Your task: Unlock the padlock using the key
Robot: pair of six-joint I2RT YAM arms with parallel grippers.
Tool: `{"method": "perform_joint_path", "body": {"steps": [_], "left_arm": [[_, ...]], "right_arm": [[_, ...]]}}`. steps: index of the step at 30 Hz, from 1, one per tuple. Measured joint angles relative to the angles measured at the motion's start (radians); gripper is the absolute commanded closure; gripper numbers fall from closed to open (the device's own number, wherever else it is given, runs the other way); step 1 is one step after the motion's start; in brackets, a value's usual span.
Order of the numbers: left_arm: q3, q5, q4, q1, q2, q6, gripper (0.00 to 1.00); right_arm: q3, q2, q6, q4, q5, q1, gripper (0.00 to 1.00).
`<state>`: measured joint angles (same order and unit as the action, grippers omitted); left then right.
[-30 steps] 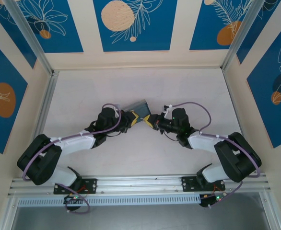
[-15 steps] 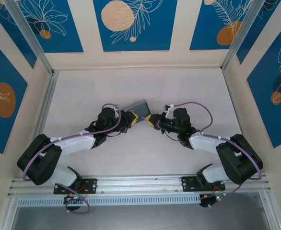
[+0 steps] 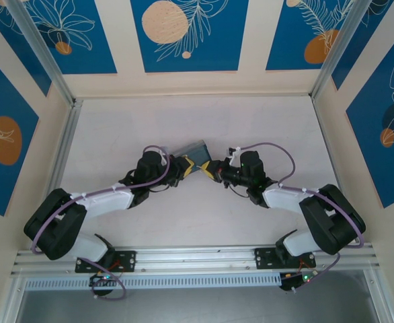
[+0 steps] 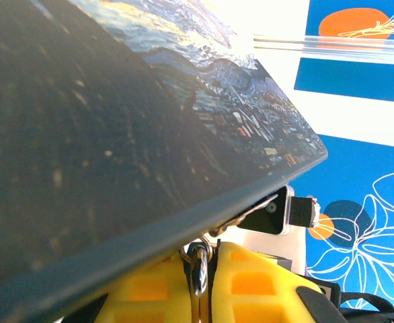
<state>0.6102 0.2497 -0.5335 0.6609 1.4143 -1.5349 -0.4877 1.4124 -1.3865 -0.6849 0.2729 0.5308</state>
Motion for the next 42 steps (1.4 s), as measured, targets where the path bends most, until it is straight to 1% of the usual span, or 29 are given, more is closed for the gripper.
{"method": "perform_joint_path", "body": {"steps": [20, 30, 42], "left_arm": [[0.000, -0.015, 0.005, -0.005, 0.000, 0.000, 1.00], [0.000, -0.023, 0.017, -0.005, 0.000, 0.007, 1.00], [0.000, -0.023, 0.018, -0.005, 0.000, 0.019, 1.00]], "right_arm": [[-0.020, 0.007, 0.000, -0.003, -0.005, 0.019, 1.00], [0.045, -0.032, -0.004, 0.006, -0.027, 0.017, 1.00], [0.045, -0.013, -0.006, 0.001, -0.034, 0.020, 1.00]]}}
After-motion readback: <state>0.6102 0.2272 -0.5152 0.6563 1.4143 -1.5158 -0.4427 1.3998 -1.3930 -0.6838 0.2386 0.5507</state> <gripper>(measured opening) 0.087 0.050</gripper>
